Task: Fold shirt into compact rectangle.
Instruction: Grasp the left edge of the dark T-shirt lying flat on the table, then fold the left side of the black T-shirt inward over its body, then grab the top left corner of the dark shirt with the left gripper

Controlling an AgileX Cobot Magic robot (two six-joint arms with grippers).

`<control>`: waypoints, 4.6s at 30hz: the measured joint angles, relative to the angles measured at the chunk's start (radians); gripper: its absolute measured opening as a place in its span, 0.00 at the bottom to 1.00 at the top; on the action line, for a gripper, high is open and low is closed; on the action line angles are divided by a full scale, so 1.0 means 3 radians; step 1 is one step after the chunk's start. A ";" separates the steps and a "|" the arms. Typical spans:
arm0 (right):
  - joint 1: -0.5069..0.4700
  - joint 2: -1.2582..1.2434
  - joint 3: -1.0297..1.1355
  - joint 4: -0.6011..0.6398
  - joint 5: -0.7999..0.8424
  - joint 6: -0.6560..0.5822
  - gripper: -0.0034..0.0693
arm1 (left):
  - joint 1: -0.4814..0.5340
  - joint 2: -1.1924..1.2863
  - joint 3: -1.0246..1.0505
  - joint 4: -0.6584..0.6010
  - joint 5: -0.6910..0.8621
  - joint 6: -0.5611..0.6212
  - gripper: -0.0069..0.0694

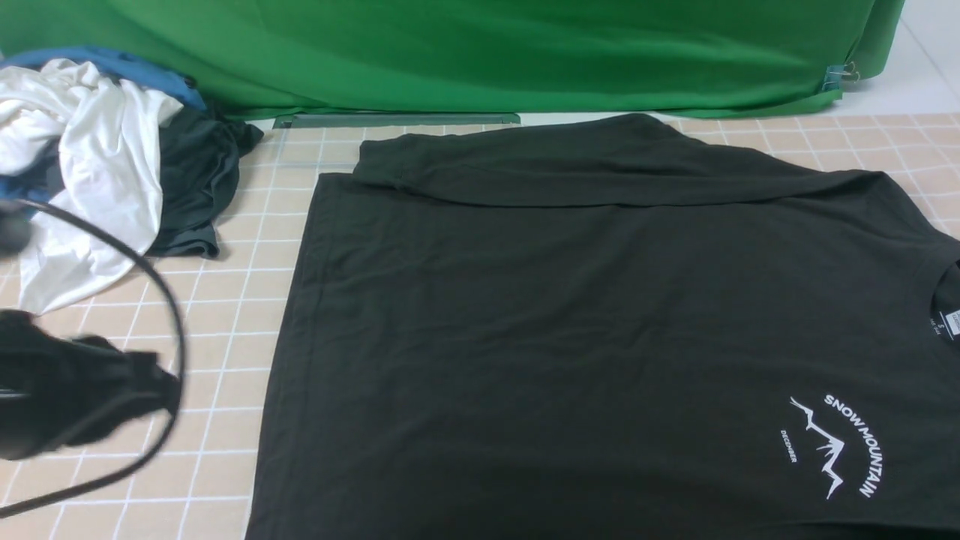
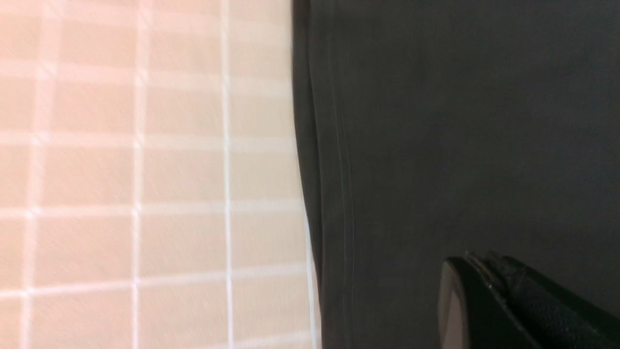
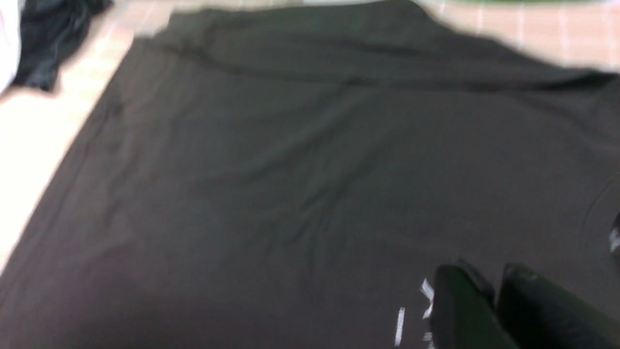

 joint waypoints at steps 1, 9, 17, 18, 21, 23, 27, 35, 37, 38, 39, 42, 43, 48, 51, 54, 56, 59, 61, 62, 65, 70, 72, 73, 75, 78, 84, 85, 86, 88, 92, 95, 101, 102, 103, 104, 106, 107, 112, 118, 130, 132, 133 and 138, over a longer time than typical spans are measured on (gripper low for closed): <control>0.0000 0.0000 0.0052 0.0008 0.0006 -0.0017 0.25 | -0.0058 0.0049 0.0000 0.0038 0.0008 -0.0017 0.11; 0.0000 0.0000 0.0602 0.0047 -0.0010 -0.0075 0.24 | -0.1839 0.0494 0.0032 0.1258 -0.0088 -0.1541 0.11; 0.0000 0.0000 0.0631 0.0063 -0.0085 -0.0079 0.24 | -0.2947 0.0999 0.0148 0.1722 -0.0334 -0.2358 0.13; 0.0000 0.0000 0.0631 0.0078 -0.0088 -0.0079 0.24 | -0.2983 0.1081 0.0152 0.1722 -0.0359 -0.2383 0.16; 0.0000 0.0000 0.0631 0.0119 -0.0089 -0.0079 0.24 | -0.3013 0.1266 0.0154 0.1732 -0.0445 -0.2416 0.25; 0.0000 0.0000 0.0631 0.0138 -0.0092 -0.0079 0.24 | -0.3013 0.1407 0.0154 0.1732 -0.0529 -0.2424 0.34; 0.0000 0.0000 0.0631 0.0145 -0.0096 -0.0083 0.24 | -0.3013 0.1564 0.0154 0.1718 -0.0605 -0.2426 0.53; 0.0000 0.0000 0.0631 0.0155 -0.0096 -0.0083 0.26 | -0.3013 0.1691 0.0154 0.1536 -0.0608 -0.2423 0.68; 0.0000 0.0000 0.0631 0.0155 -0.0103 -0.0083 0.27 | -0.3017 0.1691 0.0154 0.1409 -0.0601 -0.2396 0.64; 0.0000 0.0000 0.0631 0.0155 -0.0103 -0.0083 0.27 | -0.3020 0.1691 0.0154 0.1369 -0.0595 -0.2385 0.62; 0.0000 0.0000 0.0631 0.0155 -0.0110 -0.0083 0.27 | -0.3020 0.1691 0.0154 0.1351 -0.0586 -0.2377 0.59; 0.0000 0.0000 0.0631 0.0162 -0.0127 -0.0083 0.27 | -0.3023 0.1691 0.0154 0.1303 -0.0570 -0.2318 0.35; 0.0000 0.0000 0.0631 0.0162 -0.0127 -0.0083 0.27 | -0.3023 0.1691 0.0154 0.1300 -0.0570 -0.2310 0.29; 0.0000 0.0000 0.0631 0.0162 -0.0135 -0.0148 0.29 | -0.3023 0.1637 0.0032 0.1300 -0.0436 -0.2233 0.14; 0.0000 0.0000 0.0631 0.0162 -0.0135 -0.0170 0.29 | -0.3029 0.1484 -0.0190 0.1323 -0.0292 -0.2200 0.14; 0.0000 0.0000 0.0632 0.0162 -0.0137 -0.0173 0.30 | -0.3029 0.1282 -0.0505 0.1503 -0.0107 -0.2246 0.14; 0.0000 0.0000 0.0632 0.0162 -0.0149 -0.0173 0.30 | -0.3029 0.1208 -0.0683 0.1647 0.0047 -0.2370 0.14; 0.0000 0.0000 0.0632 0.0162 -0.0171 -0.0177 0.30 | -0.2945 0.1167 -0.0951 0.1940 0.0314 -0.2518 0.14; 0.0000 0.0000 0.0632 0.0162 -0.0188 -0.0180 0.31 | -0.2854 0.1167 -0.1037 0.2011 0.0362 -0.2542 0.14; 0.0000 0.0000 0.0632 0.0162 -0.0199 -0.0180 0.31 | -0.2739 0.1167 -0.1094 0.2050 0.0362 -0.2542 0.14; 0.0000 0.0000 0.0632 0.0162 -0.0213 -0.0183 0.32 | -0.2443 0.1167 -0.1139 0.2075 0.0268 -0.2485 0.14; 0.0000 0.0000 0.0632 0.0162 -0.0255 -0.0183 0.32 | -0.1953 0.1213 -0.1139 0.2095 -0.0173 -0.2275 0.14; 0.0000 0.0000 0.0632 0.0162 -0.0262 -0.0183 0.32 | -0.1850 0.1249 -0.1139 0.2106 -0.0308 -0.2219 0.14; 0.0000 0.0000 0.0635 0.0162 -0.0266 -0.0183 0.32 | -0.1787 0.1277 -0.1139 0.2109 -0.0398 -0.2181 0.14; 0.0000 0.0000 0.0635 0.0162 -0.0270 -0.0186 0.32 | -0.1679 0.1340 -0.1146 0.2126 -0.0515 -0.2135 0.14; 0.0000 0.0000 0.0635 0.0162 -0.0273 -0.0196 0.33 | -0.1577 0.1476 -0.1158 0.2134 -0.0624 -0.2116 0.14; 0.0000 0.0000 0.0635 0.0162 -0.0273 -0.0215 0.34 | -0.1547 0.1712 -0.1161 0.2138 -0.0725 -0.1918 0.14; 0.0000 0.0000 0.0635 0.0162 -0.0265 -0.0228 0.34 | -0.1547 0.1756 -0.1161 0.2138 -0.0751 -0.1885 0.14; 0.0000 0.0000 0.0635 0.0151 -0.0250 -0.0232 0.34 | -0.1547 0.1784 -0.1161 0.2147 -0.0772 -0.1870 0.15; 0.0000 0.0009 0.0635 0.0095 -0.0182 -0.0202 0.34 | -0.1547 0.1835 -0.1161 0.2190 -0.0815 -0.1867 0.19; 0.0000 0.0182 0.0635 -0.0138 0.0043 0.0046 0.34 | -0.1547 0.1883 -0.1161 0.2400 -0.0861 -0.1898 0.34; 0.0000 0.0428 0.0635 -0.0215 0.0145 0.0127 0.35 | -0.1547 0.1874 -0.1163 0.2469 -0.0821 -0.1962 0.42; 0.0059 0.1283 0.0635 -0.0149 0.0135 0.0143 0.53 | -0.1621 0.1705 -0.0985 0.2127 -0.0612 -0.1761 0.32; 0.0109 0.1411 0.0635 -0.0149 0.0108 0.0131 0.56 | -0.1698 0.1639 -0.0864 0.2019 -0.0672 -0.1712 0.24; 0.0161 0.1530 0.0635 -0.0149 0.0073 0.0125 0.58 | -0.1744 0.1603 -0.0754 0.1952 -0.0714 -0.1704 0.21; 0.0233 0.1641 0.0635 -0.0157 0.0014 0.0128 0.59 | -0.1825 0.1547 -0.0609 0.1872 -0.0775 -0.1706 0.16; 0.0347 0.1804 0.0635 -0.0210 -0.0107 0.0208 0.61 | -0.1975 0.1461 -0.0361 0.1747 -0.0868 -0.1727 0.12; 0.0436 0.1939 0.0635 -0.0267 -0.0211 0.0300 0.61 | -0.2069 0.1422 -0.0226 0.1656 -0.0902 -0.1763 0.11; 0.0582 0.2307 0.0632 -0.0400 -0.0440 0.0465 0.61 | -0.2286 0.1385 0.0059 0.1480 -0.0884 -0.1858 0.11; 0.0597 0.2653 0.0632 -0.0421 -0.0715 0.0530 0.61 | -0.2303 0.1383 0.0172 0.1433 -0.0866 -0.1885 0.11; 0.0594 0.2816 0.0614 -0.0520 -0.0763 0.0340 0.14 | -0.2303 0.1383 0.0187 0.1426 -0.0899 -0.1889 0.11; 0.0597 0.2760 0.0618 -0.0544 -0.0670 0.0323 0.11 | -0.2303 0.1383 0.0187 0.1426 -0.0899 -0.1889 0.11; 0.0597 0.2720 0.0621 -0.0562 -0.0631 0.0323 0.11 | -0.2303 0.1383 0.0187 0.1426 -0.0896 -0.1889 0.11; 0.0597 0.2332 0.0621 -0.0820 -0.0176 0.0458 0.11 | -0.2303 0.1383 0.0187 0.1436 -0.0875 -0.1889 0.11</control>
